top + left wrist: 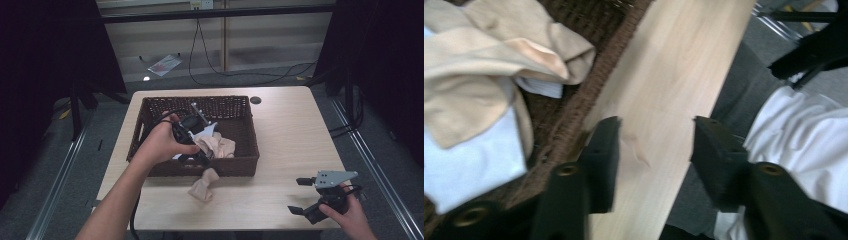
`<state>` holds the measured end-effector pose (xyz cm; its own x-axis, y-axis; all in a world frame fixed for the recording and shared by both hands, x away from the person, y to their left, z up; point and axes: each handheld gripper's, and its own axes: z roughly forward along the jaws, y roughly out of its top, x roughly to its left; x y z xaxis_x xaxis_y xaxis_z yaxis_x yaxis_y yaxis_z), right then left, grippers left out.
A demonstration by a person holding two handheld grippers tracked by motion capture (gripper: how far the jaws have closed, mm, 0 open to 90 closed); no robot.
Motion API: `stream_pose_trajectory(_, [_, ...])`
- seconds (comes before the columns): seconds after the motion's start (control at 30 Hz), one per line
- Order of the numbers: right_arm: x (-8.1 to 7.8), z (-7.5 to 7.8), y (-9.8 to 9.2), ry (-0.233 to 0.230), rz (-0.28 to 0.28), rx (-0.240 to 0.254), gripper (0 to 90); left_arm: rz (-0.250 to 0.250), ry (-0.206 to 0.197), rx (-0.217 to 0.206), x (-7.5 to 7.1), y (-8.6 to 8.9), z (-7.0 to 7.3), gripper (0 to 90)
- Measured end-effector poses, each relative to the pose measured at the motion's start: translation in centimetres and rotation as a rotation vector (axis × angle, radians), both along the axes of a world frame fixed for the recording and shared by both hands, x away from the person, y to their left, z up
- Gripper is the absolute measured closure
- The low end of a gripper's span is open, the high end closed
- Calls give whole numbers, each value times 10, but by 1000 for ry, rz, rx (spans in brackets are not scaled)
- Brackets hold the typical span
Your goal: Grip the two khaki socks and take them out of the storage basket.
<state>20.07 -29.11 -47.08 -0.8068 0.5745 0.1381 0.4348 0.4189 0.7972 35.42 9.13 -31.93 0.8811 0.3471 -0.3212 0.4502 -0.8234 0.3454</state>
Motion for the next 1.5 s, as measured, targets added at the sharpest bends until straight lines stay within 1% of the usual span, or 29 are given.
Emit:
stream_pose_trajectory(0.03, [0,0,0,-1,3,-2,30,20,-16,0,3,1,0,434])
stream_pose_trajectory(0.07, [0,0,0,-1,3,-2,30,20,-16,0,3,1,0,422])
stream_pose_trajectory(0.1, [0,0,0,-2,1,-2,30,34,-25,11,6,2,0,422])
stream_pose_trajectory(0.13, [0,0,0,-1,2,-2,30,36,-35,11,8,2,0,379])
stream_pose_trajectory(0.2, [0,0,0,-1,2,-3,30,48,-75,2,14,3,-2,322])
stream_pose_trajectory(0.23, [0,0,0,2,2,-4,30,45,-105,-11,19,3,-5,246])
stream_pose_trajectory(0.3, [0,0,0,2,2,-4,30,55,-111,-16,21,2,-8,228])
stream_pose_trajectory(0.33, [0,0,0,2,2,-5,30,51,-113,2,25,2,-10,226])
stream_pose_trajectory(0.37, [0,-1,1,4,4,-8,30,64,-122,6,27,2,-12,178])
stream_pose_trajectory(0.43, [1,-1,1,4,5,-8,30,82,-142,1,33,1,-18,164])
stream_pose_trajectory(0.47, [0,-1,1,4,6,-7,30,92,-145,-1,35,1,-19,152])
stream_pose_trajectory(0.5, [0,-1,1,4,5,-5,30,93,-142,9,38,1,-21,149])
stream_pose_trajectory(0.53, [0,0,1,6,3,-5,30,100,-136,8,41,1,-24,136])
stream_pose_trajectory(0.57, [0,0,1,6,3,-5,30,114,-147,8,45,1,-28,132])
stream_pose_trajectory(0.63, [0,0,1,5,3,-4,30,119,-150,12,47,0,-30,130])
stream_pose_trajectory(0.7, [0,0,1,5,4,-3,30,138,-153,11,51,-1,-36,122])
stream_pose_trajectory(0.73, [0,0,1,6,4,-1,30,136,-152,23,53,-1,-37,117])
stream_pose_trajectory(0.77, [0,0,1,5,5,-1,30,134,-153,29,55,-2,-40,116])
stream_pose_trajectory(0.83, [0,0,1,4,6,-1,30,141,-163,55,59,-4,-47,104])
stream_pose_trajectory(0.87, [0,0,1,4,6,-1,30,135,-155,76,62,-6,-51,101])
stream_pose_trajectory(0.9, [0,0,1,4,6,-1,30,135,-155,76,62,-6,-51,102])
stream_pose_trajectory(0.97, [0,0,0,3,7,-1,30,137,-155,58,66,-9,-59,106])
stream_pose_trajectory(1.07, [0,0,0,3,8,0,30,136,-153,67,69,-10,-63,103])
stream_pose_trajectory(1.1, [0,0,1,3,9,0,30,137,-155,65,71,-11,-69,103])
stream_pose_trajectory(1.13, [0,0,1,3,9,0,30,137,-155,65,71,-11,-69,103])
stream_pose_trajectory(1.23, [0,0,0,3,10,2,30,135,-160,69,74,-13,-77,99])
stream_pose_trajectory(1.27, [0,0,0,3,10,1,29,142,-158,71,75,-14,-79,97])
stream_pose_trajectory(1.4, [0,0,1,3,7,5,29,138,-164,68,76,-16,-82,81])
stream_pose_trajectory(1.5, [0,0,0,2,10,2,29,145,-163,79,79,-18,-87,65])
